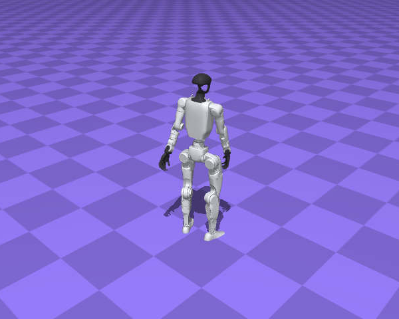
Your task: In place motions
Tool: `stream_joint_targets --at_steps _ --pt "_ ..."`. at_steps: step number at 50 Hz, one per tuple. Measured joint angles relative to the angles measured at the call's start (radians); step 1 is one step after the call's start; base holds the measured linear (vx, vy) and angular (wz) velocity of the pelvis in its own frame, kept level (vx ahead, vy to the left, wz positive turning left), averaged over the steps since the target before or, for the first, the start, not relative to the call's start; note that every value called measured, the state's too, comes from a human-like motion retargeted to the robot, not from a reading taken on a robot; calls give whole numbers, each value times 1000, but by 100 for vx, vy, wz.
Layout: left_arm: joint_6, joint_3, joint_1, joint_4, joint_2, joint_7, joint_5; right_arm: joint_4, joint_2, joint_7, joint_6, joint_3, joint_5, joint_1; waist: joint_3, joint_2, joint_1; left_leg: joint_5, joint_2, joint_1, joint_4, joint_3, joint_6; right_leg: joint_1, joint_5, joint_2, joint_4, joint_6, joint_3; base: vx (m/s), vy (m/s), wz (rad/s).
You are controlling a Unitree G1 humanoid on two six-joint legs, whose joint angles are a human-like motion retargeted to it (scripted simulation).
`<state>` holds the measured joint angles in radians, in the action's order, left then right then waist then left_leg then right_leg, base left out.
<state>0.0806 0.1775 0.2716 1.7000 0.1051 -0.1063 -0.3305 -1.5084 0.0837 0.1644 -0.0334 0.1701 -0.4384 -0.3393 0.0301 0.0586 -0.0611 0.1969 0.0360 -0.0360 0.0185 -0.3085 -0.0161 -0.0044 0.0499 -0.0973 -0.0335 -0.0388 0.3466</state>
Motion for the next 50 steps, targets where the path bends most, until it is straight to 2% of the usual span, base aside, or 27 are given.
stream_joint_targets --at_steps 2,7,10,13,17,20,23,26,30,34,37,43,47,50 --pt "27 16 128 0 13 -3 11 108 -31 32 26 20 24 -59 -1 6 -10 2 4 -2 2 -5 -1 -7 -1 4 -3 -2 -13 1 1 -9" --pt "3 86 319 0 25 -28 -59 277 -72 22 135 49 106 -156 -5 10 -13 3 11 0 2 -5 -4 -12 -3 7 -5 -7 -22 0 0 0" --pt "14 112 342 0 28 -37 -40 294 -68 -27 192 66 97 -174 -8 4 -11 0 9 2 1 3 -5 -7 -3 5 -5 -10 -15 -2 -1 15" --pt "16 123 288 0 24 -22 39 272 -49 -55 194 80 59 -139 -4 -3 -11 -4 3 8 -1 16 -4 -1 -4 1 -3 -12 -4 0 1 30" --pt "-14 73 108 0 16 -7 156 185 -15 -51 171 49 24 -23 3 -15 -7 -12 -9 20 -7 40 0 12 -5 -7 1 -14 23 -1 3 39" --pt "-12 -20 -114 0 -1 30 191 36 18 -68 125 -48 11 99 3 -24 6 -19 -19 29 -12 59 3 28 -3 -15 6 -15 53 -4 4 38" --pt "16 -91 -292 -25 -25 125 147 -114 48 -116 76 -160 42 195 5 -28 20 -22 -23 37 -17 69 6 35 0 -21 8 -16 70 -3 3 15" --pt "38 -149 -458 -124 -66 269 49 -192 90 -118 -14 -264 131 340 7 -35 35 -23 -24 49 -24 72 8 34 5 -28 12 -15 85 0 0 0" --pt "-26 -204 -625 -278 -102 418 -30 -192 141 -81 -128 -364 206 550 17 -37 43 -21 -24 66 -30 73 12 20 12 -33 15 -11 91 1 0 -20" --pt "-98 -221 -726 -417 -114 445 21 -192 171 -126 -154 -439 225 680 16 -33 33 -20 -22 70 -32 67 15 11 17 -32 15 -6 88 -2 -1 -31" --pt "-128 -210 -762 -474 -127 455 96 -192 183 -150 -161 -483 245 730 16 -29 30 -17 -20 73 -34 66 16 5 20 -32 14 -5 87 -1 -1 -14" --pt "-121 -188 -703 -458 -141 452 144 -192 171 -175 -199 -483 336 680 21 -23 48 -12 -21 69 -32 60 17 2 19 -33 14 -8 87 0 0 0" --pt "-117 -179 -566 -372 -116 398 76 -192 142 -200 -179 -371 346 516 18 -19 59 -10 -20 51 -23 48 17 4 15 -26 11 -7 67 0 0 0" --pt "-85 -149 -424 -236 -84 295 -3 -192 104 -167 -119 -235 238 327 13 -13 66 -4 -16 27 -17 35 16 10 12 -18 9 -5 46 0 0 0"
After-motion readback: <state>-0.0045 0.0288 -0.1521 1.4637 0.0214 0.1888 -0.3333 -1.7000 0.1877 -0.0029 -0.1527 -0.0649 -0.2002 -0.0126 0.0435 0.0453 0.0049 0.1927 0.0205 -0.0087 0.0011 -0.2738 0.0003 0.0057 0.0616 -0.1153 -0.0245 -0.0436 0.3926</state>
